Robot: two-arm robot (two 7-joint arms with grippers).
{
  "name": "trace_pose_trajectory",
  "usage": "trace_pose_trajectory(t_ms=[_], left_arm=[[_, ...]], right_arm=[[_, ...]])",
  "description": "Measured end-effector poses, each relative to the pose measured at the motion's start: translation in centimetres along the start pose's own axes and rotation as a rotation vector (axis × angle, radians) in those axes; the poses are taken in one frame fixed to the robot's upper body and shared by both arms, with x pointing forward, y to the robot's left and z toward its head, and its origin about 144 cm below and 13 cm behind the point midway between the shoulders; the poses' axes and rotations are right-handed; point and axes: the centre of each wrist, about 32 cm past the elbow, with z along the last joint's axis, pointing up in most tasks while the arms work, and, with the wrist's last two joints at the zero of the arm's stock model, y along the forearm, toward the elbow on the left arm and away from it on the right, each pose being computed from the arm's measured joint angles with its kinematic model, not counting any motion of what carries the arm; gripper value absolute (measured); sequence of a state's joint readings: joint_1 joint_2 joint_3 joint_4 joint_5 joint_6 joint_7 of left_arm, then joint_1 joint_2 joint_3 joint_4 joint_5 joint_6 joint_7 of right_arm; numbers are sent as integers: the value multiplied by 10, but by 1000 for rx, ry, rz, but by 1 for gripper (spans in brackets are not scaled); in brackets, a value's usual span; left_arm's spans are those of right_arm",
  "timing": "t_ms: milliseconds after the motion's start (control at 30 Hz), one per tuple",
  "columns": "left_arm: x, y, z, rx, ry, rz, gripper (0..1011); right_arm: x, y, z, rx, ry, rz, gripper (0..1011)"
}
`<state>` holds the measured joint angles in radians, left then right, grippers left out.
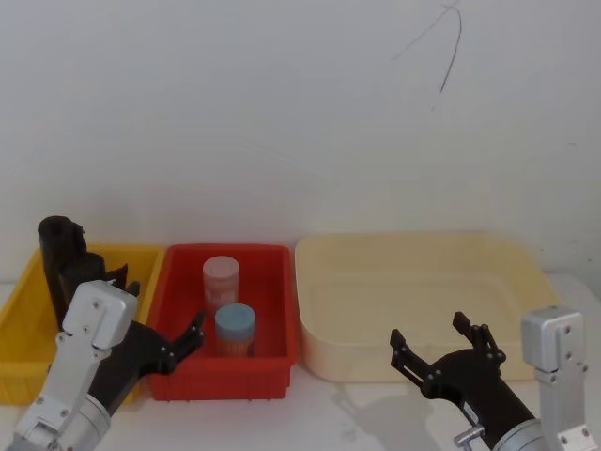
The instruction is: Pick up the garbage bag with the one hand and transfer it to the other hand.
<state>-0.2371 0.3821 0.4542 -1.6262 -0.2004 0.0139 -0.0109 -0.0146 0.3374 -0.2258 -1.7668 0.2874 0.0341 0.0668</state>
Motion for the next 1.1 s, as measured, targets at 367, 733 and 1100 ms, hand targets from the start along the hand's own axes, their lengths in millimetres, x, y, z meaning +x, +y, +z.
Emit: trace_pose_trajectory(t_ms=[367, 733, 1100], left_arm=[[0, 0, 0, 0, 0, 0, 1001], [0, 0, 0, 0, 0, 0, 1001], [0, 0, 0, 0, 0, 0, 1001]], right_arm=[[0, 0, 0, 0, 0, 0, 1001], [0, 0, 0, 0, 0, 0, 1001], [0, 0, 0, 0, 0, 0, 1001]])
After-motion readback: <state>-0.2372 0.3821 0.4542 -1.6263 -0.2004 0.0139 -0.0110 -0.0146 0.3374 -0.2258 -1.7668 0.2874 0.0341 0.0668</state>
